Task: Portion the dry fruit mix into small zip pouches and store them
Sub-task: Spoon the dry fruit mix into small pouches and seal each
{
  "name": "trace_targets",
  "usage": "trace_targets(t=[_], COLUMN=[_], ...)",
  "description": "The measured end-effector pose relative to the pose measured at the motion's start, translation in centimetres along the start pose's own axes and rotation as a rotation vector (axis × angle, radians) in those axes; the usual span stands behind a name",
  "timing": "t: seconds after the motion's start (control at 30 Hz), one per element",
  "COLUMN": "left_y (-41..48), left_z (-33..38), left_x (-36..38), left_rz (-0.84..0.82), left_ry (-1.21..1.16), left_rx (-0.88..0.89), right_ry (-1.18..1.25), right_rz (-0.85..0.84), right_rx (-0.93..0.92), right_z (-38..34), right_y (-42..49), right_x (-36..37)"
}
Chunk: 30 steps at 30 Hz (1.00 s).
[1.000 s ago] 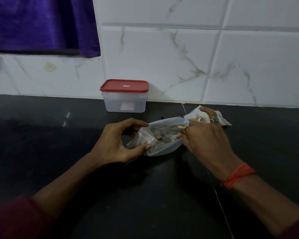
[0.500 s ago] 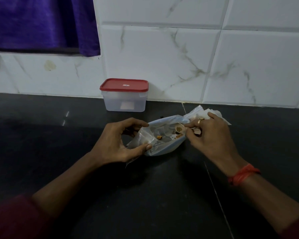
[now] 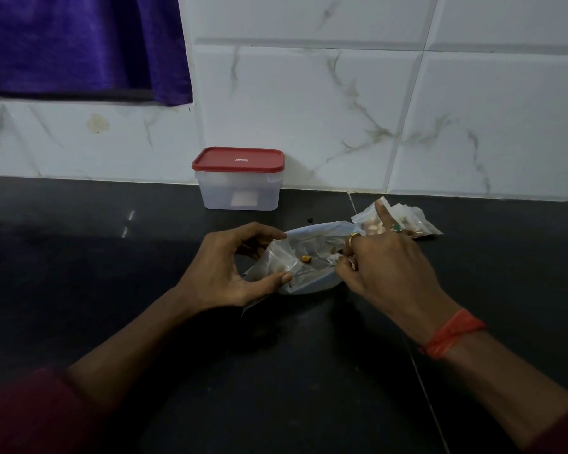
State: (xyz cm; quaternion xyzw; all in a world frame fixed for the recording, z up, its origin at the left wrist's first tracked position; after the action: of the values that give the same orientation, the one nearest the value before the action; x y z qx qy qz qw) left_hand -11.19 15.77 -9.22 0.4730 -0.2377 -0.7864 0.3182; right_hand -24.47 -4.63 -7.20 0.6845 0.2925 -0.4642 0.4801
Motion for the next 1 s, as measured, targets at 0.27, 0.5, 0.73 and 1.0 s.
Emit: trace_targets(t=[0.27, 0.5, 0.73, 1.0], left_y=[0.1, 0.0, 0.0, 0.0], left_z=[0.1, -0.1, -0.1, -0.2], left_x=[0.1, 0.0, 0.0, 0.0], left_rz=[0.000, -0.001, -0.001, -0.001], left_ry=[-0.004, -0.006, -0.001, 0.008], left_rx=[0.002, 0.003, 0.007, 0.003], right_ry=[0.250, 0.598, 0.473, 0.404], right_rz=[0.034, -0.032, 0.023, 0.028], right_rx=[0.183, 0.320, 0.177, 0.151], right_z=[1.6, 2.4, 3.9, 5.6], right_y=[0.4, 0.4, 1.2, 2.2], right_x=[0.8, 0.8, 1.6, 1.5])
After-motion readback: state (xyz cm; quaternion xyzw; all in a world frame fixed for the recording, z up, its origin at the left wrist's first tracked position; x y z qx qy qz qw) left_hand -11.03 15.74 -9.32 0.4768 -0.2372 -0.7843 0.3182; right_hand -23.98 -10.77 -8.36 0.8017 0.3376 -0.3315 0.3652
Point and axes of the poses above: each hand's wrist, its own y-axis towards the middle knuckle, its own x-axis out of the palm, z = x × y, the point moved 1 cm from there along y, towards the middle knuckle, and after that the axes turned 10 degrees about x, right-handed, at the moved point
